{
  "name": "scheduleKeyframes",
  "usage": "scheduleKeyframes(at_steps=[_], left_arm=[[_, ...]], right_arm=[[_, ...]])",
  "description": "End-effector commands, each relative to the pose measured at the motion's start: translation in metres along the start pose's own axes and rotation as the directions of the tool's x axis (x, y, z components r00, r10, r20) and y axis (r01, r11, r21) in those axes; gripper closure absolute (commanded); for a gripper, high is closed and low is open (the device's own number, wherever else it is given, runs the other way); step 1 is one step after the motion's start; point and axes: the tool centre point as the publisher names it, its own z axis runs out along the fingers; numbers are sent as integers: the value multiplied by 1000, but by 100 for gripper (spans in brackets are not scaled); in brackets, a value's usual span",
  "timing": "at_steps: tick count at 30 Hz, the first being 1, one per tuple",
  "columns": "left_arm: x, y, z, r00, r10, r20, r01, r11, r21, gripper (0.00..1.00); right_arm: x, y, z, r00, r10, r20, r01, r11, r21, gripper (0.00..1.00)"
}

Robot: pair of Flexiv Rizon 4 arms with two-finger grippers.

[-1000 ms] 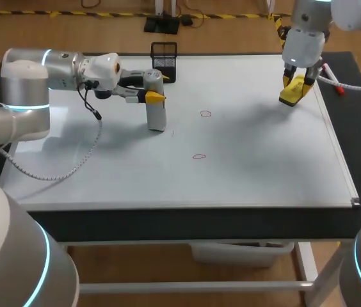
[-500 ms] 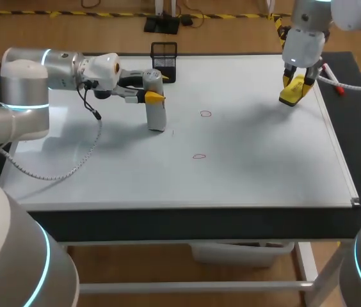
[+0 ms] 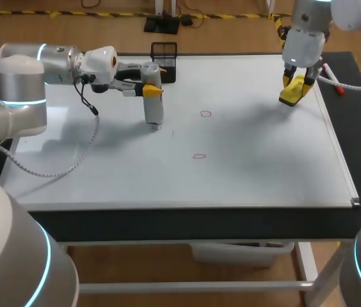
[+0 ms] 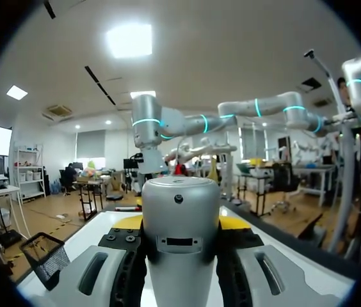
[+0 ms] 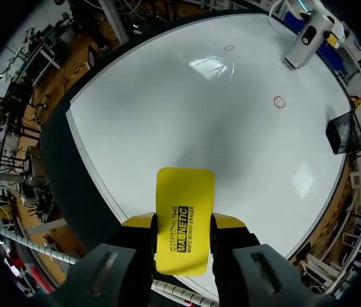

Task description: Pick up the inspection probe, press it on each red-marked spot on the whiteboard one by one, put down the probe, pick up the eraser, and wipe off all the red marks.

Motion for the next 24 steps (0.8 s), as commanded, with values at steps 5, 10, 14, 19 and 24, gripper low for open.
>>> scheduleKeyframes(at_steps=[5, 10, 14, 19, 24], left_arm=[[-1, -26, -21, 998, 21, 58, -20, 1000, -21, 100], [-2, -36, -42, 993, 36, 110, -34, 999, -16, 100], [-3, -43, -62, 987, 48, 153, -46, 999, -21, 100], [-2, -51, -92, 974, 63, 220, -60, 998, -21, 100], [-1, -55, -124, 958, 67, 278, -62, 998, -28, 100]], right_arm=[[0, -1, -1, 1000, -1, -3, 1, 1000, 1, 100], [0, -1, -1, 1000, -1, -3, 1, 1000, 1, 100], [0, -1, -1, 1000, -1, -3, 1, 1000, 1, 100], [0, -1, -1, 1000, -1, -3, 1, 1000, 1, 100], [0, -1, -1, 1000, -1, -3, 1, 1000, 1, 100]])
